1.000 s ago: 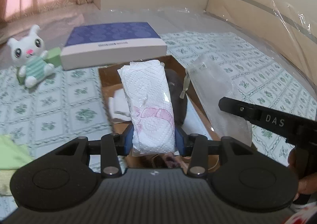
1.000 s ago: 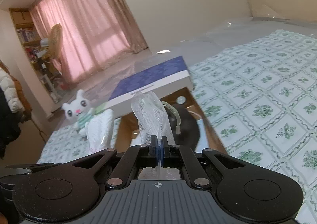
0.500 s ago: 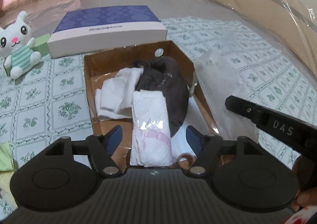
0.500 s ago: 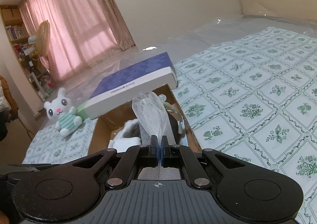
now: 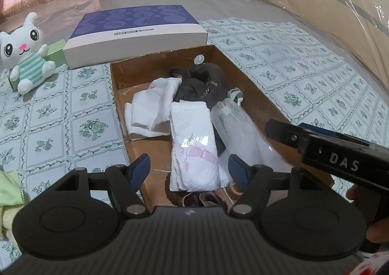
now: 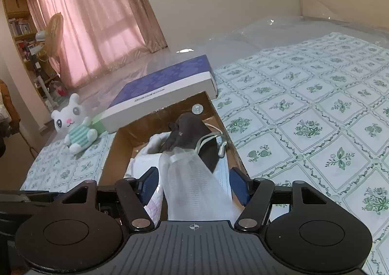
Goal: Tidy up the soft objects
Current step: 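Carry the pad and plastic bag into the box and open both grippers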
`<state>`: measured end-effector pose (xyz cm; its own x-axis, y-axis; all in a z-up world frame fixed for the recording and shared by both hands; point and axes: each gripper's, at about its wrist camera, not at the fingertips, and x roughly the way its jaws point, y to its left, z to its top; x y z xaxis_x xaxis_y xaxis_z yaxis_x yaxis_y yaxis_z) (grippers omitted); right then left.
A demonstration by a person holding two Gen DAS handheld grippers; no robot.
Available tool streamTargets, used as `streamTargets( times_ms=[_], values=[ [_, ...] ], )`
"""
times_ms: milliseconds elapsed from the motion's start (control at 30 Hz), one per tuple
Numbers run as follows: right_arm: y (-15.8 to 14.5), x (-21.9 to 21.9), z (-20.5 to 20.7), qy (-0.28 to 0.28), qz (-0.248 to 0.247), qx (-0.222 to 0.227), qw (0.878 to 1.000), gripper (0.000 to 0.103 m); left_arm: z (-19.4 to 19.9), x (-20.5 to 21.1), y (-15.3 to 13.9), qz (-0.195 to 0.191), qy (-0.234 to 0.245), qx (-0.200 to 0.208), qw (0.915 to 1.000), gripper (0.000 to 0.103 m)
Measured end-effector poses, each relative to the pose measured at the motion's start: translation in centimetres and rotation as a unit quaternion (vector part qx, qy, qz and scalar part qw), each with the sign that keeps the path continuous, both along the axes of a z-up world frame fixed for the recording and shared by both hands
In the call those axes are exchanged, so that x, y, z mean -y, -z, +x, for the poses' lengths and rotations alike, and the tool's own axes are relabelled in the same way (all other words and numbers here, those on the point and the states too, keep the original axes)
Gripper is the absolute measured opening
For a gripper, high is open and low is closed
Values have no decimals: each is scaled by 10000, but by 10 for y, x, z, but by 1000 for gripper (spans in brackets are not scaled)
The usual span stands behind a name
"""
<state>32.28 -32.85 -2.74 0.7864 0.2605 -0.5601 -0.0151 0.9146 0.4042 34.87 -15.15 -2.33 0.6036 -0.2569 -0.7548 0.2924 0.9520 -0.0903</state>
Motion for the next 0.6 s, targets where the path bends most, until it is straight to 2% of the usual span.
streamTargets(
  times_ms=[300, 600],
  values=[
    [-3, 1, -11, -102, -33, -165, 9998, 65, -9, -3, -4, 3, 48, 30, 10000, 68],
    [-10, 5, -36, -92, 146, -255, 9995, 65, -31, -11, -10, -77, 85, 56, 9999, 68]
  ],
)
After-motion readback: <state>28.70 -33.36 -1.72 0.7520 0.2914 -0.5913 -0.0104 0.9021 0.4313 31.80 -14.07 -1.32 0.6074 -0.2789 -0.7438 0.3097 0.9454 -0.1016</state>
